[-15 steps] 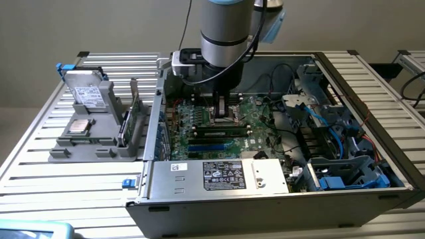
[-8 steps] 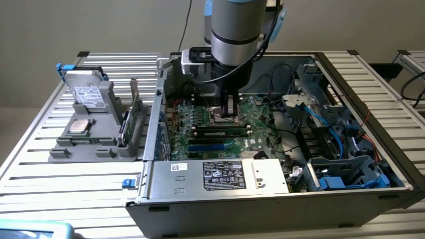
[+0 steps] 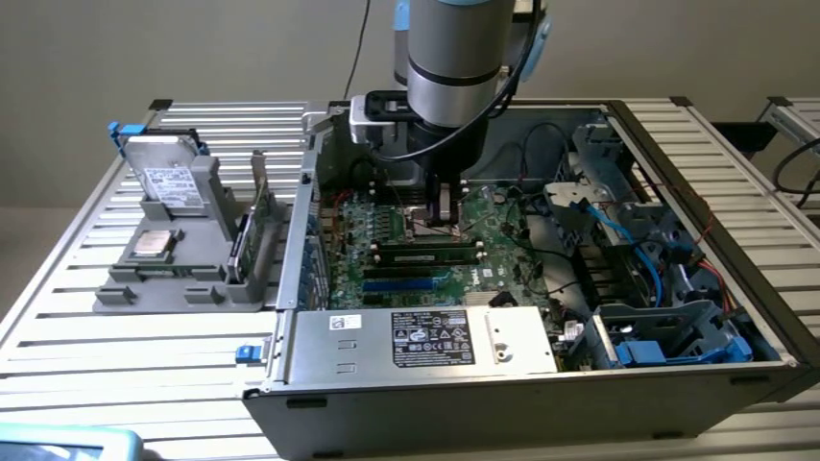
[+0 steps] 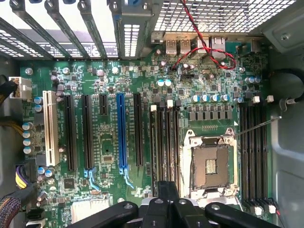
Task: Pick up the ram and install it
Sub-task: 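Press down the ram until it locks into place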
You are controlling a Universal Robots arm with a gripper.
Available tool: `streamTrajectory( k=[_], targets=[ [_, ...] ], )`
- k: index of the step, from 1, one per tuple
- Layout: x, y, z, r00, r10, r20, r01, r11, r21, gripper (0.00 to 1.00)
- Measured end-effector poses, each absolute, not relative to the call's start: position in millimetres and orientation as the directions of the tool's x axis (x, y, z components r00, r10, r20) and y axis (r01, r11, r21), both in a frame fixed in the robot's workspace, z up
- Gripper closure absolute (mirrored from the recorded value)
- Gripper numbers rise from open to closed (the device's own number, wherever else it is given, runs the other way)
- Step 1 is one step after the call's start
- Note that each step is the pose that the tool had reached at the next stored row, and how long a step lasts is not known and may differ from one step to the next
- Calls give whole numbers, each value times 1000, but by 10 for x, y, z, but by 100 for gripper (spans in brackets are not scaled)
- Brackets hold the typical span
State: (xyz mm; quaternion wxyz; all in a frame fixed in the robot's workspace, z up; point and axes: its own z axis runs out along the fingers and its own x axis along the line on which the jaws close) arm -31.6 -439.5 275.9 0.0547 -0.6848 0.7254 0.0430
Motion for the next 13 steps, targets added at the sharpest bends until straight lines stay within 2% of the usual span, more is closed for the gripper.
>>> streamTrajectory(
  k=[13],
  targets=[
    [-315,-4395,2759,-58,-989,-138,-998,60,-12,89]
  ],
)
